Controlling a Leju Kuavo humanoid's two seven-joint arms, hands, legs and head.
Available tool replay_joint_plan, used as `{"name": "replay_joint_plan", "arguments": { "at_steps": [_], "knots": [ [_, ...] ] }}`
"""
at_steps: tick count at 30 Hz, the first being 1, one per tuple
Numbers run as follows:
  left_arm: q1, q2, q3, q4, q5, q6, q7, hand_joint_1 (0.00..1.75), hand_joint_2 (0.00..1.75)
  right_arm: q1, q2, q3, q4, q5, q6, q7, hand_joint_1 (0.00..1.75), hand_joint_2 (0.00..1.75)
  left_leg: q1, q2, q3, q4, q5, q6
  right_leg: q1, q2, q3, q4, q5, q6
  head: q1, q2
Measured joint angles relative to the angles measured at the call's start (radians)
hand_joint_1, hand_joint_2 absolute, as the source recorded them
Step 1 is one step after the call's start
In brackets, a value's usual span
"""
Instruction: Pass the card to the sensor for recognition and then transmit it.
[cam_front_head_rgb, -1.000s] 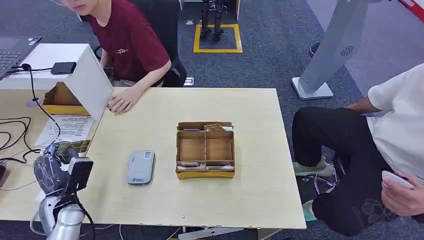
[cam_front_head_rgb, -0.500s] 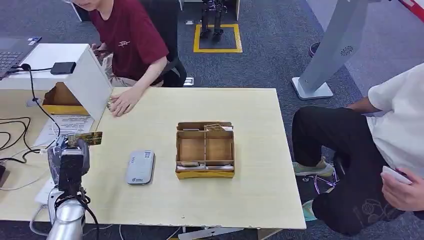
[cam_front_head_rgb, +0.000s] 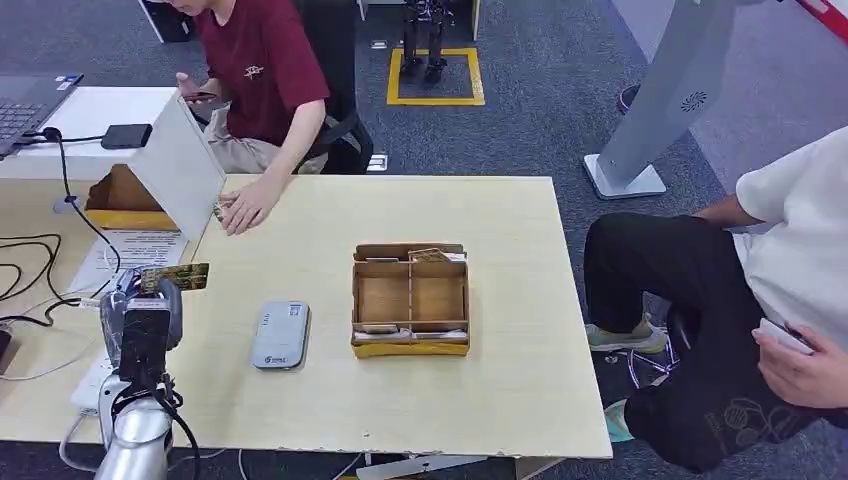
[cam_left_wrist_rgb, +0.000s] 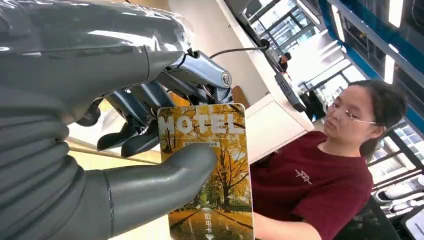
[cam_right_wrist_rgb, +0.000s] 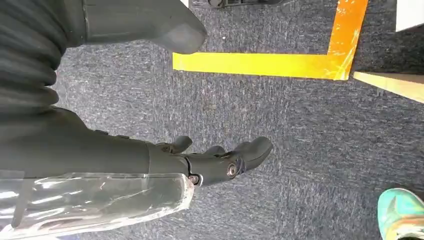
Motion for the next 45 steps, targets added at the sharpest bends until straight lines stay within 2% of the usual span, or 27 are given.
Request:
{"name": "replay_joint_plan", "arguments": {
  "at_steps": [4,9,26,33,45],
  "knots": [
    [0.0,0.0,0.0,0.0,0.002,-0.005,0.0,1.75,1.75,0.0,0.0,0.0,0.0,0.002,0.0,0.0,0.0,1.75,0.0,0.0,0.0,0.0,0.0,0.0,0.0,0.0,0.0,0.0,0.0,0.0,0.0,0.0],
    [0.007,0.0,-0.011,-0.006,0.046,-0.088,0.018,1.75,1.75,0.002,0.001,-0.013,0.0,0.009,0.0,-0.001,0.0,1.75,0.0,0.0,0.0,0.0,0.0,0.0,0.0,0.0,0.0,0.0,0.0,0.0,0.0,0.0],
    [0.077,0.003,-0.086,-0.053,0.052,-0.233,0.064,1.75,1.75,0.01,0.005,-0.066,-0.003,0.049,0.004,-0.007,0.0,1.75,0.0,0.0,0.0,0.0,0.0,0.0,0.0,0.0,0.0,0.0,0.0,0.0,0.0,0.0],
    [0.09,0.001,-0.119,-0.058,0.035,-0.238,0.075,1.75,1.75,0.01,0.008,-0.076,-0.008,0.064,0.006,-0.003,0.0,1.75,0.0,0.0,0.0,0.0,0.0,0.0,0.0,0.0,0.0,0.0,0.0,0.0,0.0,0.0],
    [0.089,0.0,-0.171,-0.056,-0.063,-0.211,0.106,1.75,1.75,0.009,0.011,-0.077,-0.018,0.092,0.016,0.003,0.0,1.75,0.0,0.0,0.0,0.0,0.0,0.0,0.0,0.0,0.0,0.0,0.0,0.0,0.0,0.0]
  ]
}}
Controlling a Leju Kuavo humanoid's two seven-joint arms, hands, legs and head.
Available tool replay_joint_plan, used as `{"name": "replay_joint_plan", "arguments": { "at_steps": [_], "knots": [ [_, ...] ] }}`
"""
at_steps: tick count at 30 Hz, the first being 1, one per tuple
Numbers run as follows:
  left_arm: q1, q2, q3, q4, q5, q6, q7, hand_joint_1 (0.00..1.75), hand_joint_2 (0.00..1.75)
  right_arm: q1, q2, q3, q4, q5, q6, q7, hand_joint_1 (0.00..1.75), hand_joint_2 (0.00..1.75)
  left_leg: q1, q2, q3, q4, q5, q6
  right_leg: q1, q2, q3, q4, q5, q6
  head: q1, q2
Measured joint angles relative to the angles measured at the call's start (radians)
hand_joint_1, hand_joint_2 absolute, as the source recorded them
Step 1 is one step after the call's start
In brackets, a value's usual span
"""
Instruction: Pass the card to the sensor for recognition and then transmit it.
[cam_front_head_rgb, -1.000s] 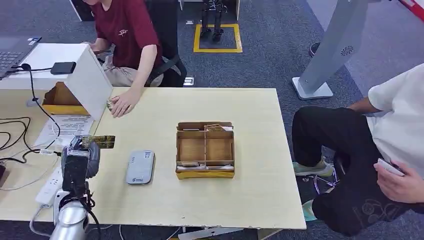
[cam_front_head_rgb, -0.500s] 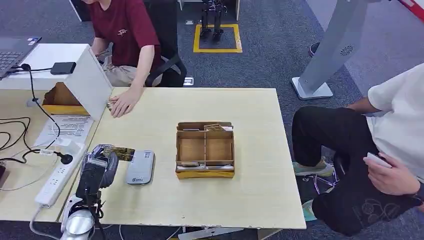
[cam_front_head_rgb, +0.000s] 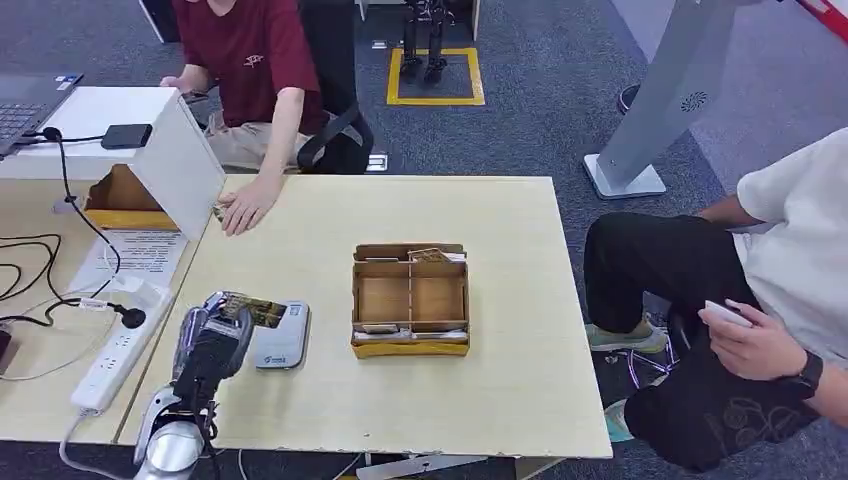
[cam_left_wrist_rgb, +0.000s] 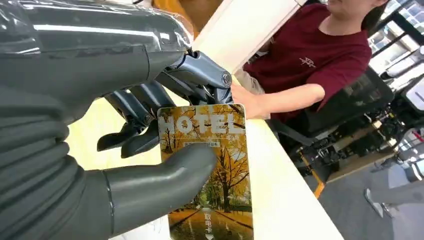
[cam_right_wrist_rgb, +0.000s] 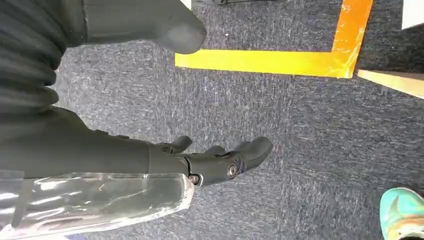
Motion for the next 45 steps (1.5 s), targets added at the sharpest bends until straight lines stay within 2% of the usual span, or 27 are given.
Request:
{"name": "replay_joint_plan", "arguments": {
  "at_steps": [6,9,36,45],
  "knots": [
    [-0.023,-0.018,-0.025,0.026,-0.067,0.077,0.032,1.75,1.75,-0.004,0.006,-0.012,-0.005,0.033,0.008,0.007,0.0,1.75,0.0,0.0,0.0,0.0,0.0,0.0,0.0,0.0,0.0,0.0,0.0,0.0,0.0,0.0],
    [-0.043,-0.026,-0.029,0.047,-0.083,0.095,0.048,1.75,1.75,-0.007,0.009,-0.02,-0.007,0.043,0.009,0.012,0.0,1.75,0.0,0.0,0.0,0.0,0.0,0.0,0.0,0.0,0.0,0.0,0.0,0.0,0.0,0.0],
    [-0.066,-0.039,-0.035,0.092,-0.087,0.1,0.049,1.75,1.75,-0.01,0.014,-0.023,-0.014,0.051,0.009,0.014,0.0,1.75,0.0,0.0,0.0,0.0,0.0,0.0,0.0,0.0,-0.001,0.0,0.0,0.0,0.0,0.0],
    [-0.076,-0.039,-0.034,0.127,-0.096,0.123,0.061,1.75,1.75,-0.011,0.016,-0.038,-0.014,0.079,0.017,0.021,0.0,1.75,0.0,0.0,0.0,0.0,0.0,0.0,0.0,0.0,0.0,0.0,0.0,0.0,0.0,0.0]
  ]
}}
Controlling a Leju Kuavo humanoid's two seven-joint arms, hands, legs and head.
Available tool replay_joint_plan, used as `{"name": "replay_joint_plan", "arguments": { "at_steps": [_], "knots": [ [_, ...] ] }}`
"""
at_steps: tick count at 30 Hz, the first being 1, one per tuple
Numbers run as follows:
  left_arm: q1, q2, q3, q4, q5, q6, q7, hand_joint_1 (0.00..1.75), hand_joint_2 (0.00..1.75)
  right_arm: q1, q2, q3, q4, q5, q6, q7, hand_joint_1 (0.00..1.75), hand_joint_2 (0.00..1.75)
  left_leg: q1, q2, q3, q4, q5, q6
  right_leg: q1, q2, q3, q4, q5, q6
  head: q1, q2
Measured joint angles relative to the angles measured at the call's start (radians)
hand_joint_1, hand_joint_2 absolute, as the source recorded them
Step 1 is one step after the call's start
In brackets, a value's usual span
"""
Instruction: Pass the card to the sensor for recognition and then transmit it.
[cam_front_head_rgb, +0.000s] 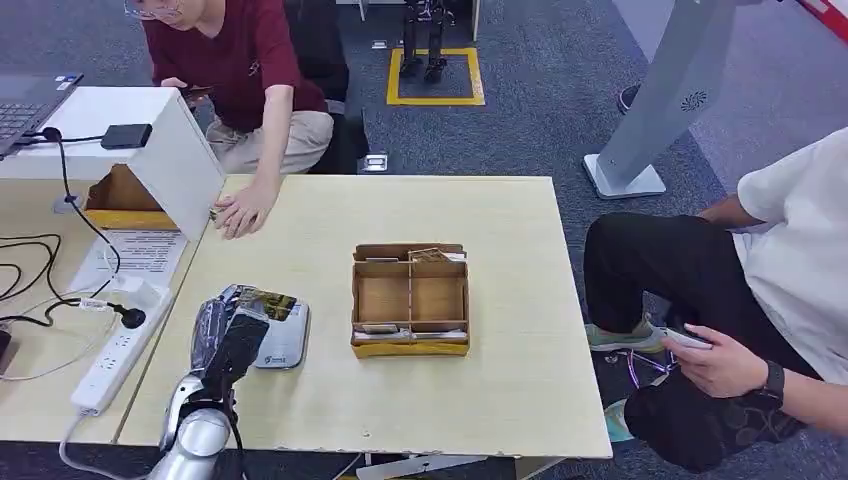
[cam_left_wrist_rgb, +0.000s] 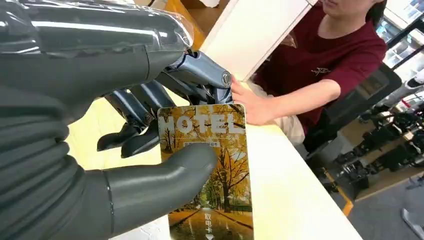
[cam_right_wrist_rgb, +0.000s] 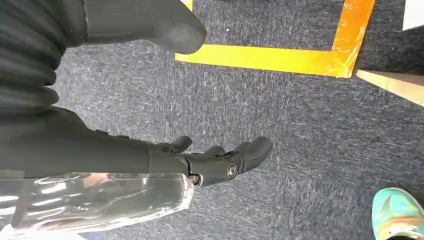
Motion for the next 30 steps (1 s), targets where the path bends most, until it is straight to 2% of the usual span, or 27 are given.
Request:
{"name": "replay_joint_plan", "arguments": {
  "at_steps": [2,5,12,30],
  "knots": [
    [-0.003,0.0,0.0,0.011,-0.008,0.006,0.006,1.75,1.75,-0.001,0.002,-0.005,0.0,0.005,0.003,0.0,0.0,1.75,0.0,0.0,0.0,0.0,0.0,0.0,0.0,0.0,0.0,0.0,0.0,0.0,0.0,0.0],
    [-0.017,0.0,0.005,0.052,-0.051,0.035,0.059,1.75,1.75,-0.004,0.003,-0.009,0.0,0.023,0.005,0.004,0.0,1.75,0.0,0.0,0.0,0.0,0.0,0.0,0.0,0.0,0.0,0.0,0.0,0.0,0.0,0.0],
    [-0.048,0.0,0.013,0.146,-0.055,0.059,0.059,1.75,1.75,-0.008,0.004,-0.01,-0.001,0.034,0.005,0.011,0.0,1.75,0.0,0.0,0.0,0.0,0.0,0.0,0.0,0.0,0.0,0.0,0.0,0.0,0.0,0.0],
    [-0.072,-0.018,0.031,0.235,-0.07,0.074,0.061,1.75,1.75,-0.011,0.012,-0.014,-0.002,0.044,0.006,0.014,0.0,1.75,0.0,0.0,0.0,0.0,0.0,0.0,0.0,0.0,0.0,0.0,0.0,0.0,0.0,0.0]
  ]
}}
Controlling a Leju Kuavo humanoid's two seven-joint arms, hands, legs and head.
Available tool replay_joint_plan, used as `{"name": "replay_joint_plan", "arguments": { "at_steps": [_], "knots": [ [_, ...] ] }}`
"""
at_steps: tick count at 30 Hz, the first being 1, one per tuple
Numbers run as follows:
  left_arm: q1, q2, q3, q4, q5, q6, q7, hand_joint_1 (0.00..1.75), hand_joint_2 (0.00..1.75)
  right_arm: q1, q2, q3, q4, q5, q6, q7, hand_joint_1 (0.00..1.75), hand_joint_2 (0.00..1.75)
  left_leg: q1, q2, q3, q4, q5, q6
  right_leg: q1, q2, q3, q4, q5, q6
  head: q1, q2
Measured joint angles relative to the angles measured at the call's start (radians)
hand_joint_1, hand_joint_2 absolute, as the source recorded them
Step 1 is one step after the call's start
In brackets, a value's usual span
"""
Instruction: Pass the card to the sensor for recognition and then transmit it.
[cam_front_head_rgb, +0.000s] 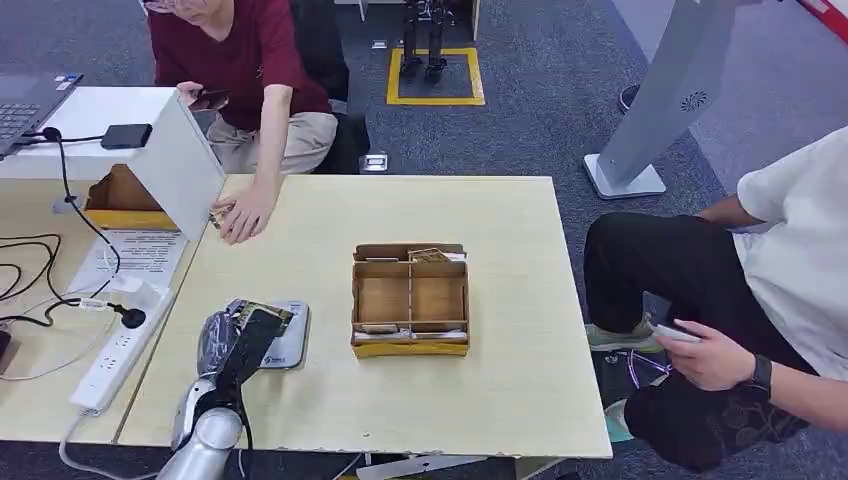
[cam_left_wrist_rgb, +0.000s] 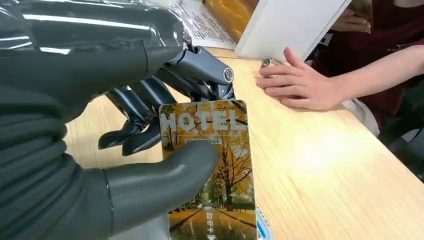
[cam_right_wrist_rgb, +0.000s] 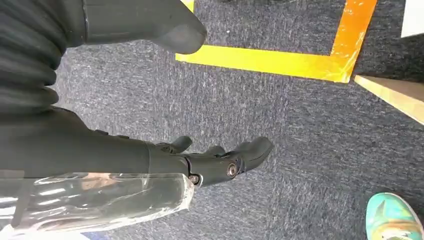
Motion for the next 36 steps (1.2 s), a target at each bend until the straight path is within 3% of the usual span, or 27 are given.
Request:
{"name": "replay_joint_plan", "arguments": {
  "at_steps": [27,36],
  "knots": [
    [-0.03,-0.015,0.001,0.071,-0.047,-0.001,0.01,1.75,1.75,-0.011,0.011,-0.014,-0.008,0.012,0.002,0.006,0.0,1.75,0.0,0.0,0.0,0.0,0.0,0.0,0.0,0.0,0.0,0.0,0.0,0.0,0.0,0.0],
    [-0.041,-0.016,-0.008,0.106,-0.156,0.006,0.047,1.75,1.75,-0.011,0.011,-0.023,-0.009,0.032,0.016,0.008,0.0,1.75,0.0,0.0,0.0,0.0,0.0,0.0,0.0,0.0,0.0,0.0,0.0,0.0,0.0,0.0]
  ]
}}
